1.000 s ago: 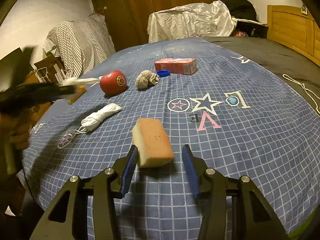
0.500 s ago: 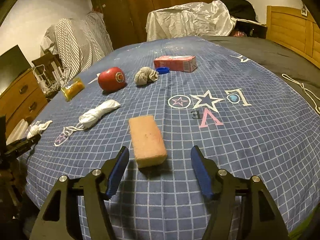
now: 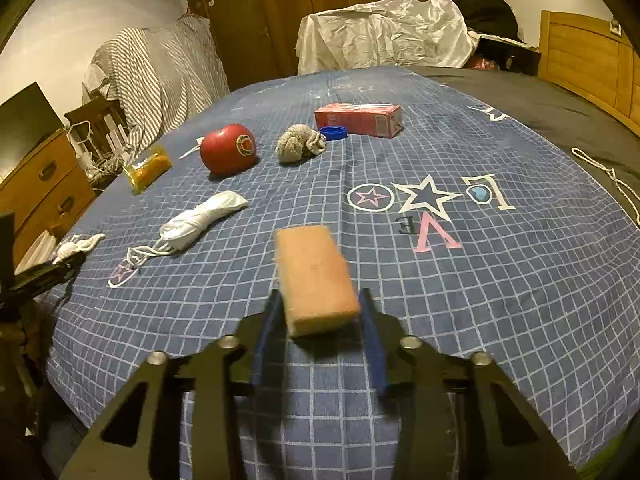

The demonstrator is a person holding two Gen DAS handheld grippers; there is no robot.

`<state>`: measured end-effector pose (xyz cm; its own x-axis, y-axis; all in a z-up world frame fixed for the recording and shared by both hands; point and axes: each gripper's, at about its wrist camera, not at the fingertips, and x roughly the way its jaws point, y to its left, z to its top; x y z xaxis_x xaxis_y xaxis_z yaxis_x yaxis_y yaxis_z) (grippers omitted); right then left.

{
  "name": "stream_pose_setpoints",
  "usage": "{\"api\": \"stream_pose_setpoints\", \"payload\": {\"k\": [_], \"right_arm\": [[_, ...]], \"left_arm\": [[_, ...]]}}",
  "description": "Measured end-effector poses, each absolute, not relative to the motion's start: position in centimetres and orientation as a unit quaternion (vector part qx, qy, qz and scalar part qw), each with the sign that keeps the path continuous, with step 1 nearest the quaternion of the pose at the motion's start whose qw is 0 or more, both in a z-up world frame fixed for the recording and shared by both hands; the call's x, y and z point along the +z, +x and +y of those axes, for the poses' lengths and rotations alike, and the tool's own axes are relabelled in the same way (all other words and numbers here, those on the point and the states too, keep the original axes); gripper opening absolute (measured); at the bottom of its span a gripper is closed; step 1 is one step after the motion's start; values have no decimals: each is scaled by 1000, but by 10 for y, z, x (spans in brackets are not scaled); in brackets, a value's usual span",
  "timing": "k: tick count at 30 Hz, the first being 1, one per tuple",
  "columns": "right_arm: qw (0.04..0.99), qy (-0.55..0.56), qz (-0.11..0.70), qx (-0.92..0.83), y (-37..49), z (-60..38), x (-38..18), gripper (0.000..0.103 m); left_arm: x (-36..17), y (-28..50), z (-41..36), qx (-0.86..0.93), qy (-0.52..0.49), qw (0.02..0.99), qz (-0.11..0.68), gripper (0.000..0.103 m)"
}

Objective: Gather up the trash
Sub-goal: 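Carry the sponge and towel bundle over the white bucket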

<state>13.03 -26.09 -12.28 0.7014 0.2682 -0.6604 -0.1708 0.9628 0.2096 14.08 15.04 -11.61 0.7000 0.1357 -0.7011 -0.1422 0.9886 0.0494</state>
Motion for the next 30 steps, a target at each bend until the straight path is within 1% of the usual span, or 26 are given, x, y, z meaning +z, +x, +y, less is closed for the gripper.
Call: {"api": "stream_pose_setpoints", "payload": {"k": [2,7,13,22,30], "right_arm": [[922,69,362,119,130,-261,-121,28],[927,80,341,135,130,-252,-102,26],[926,52,314,202,138,-195,-63,26],[906,-14,274,321,148,-53,14,26],[871,-62,263,410,147,81,72,26]], "left_arm": [[-114,137,149,78,-2,922,379,36],[-93,130,153,127,2,919,373,35],[-53,117,171,187,1,921,342,35],[-6,94,229,249,-5,920,303,35],[22,69,300,310,-9,910,274,35]]}}
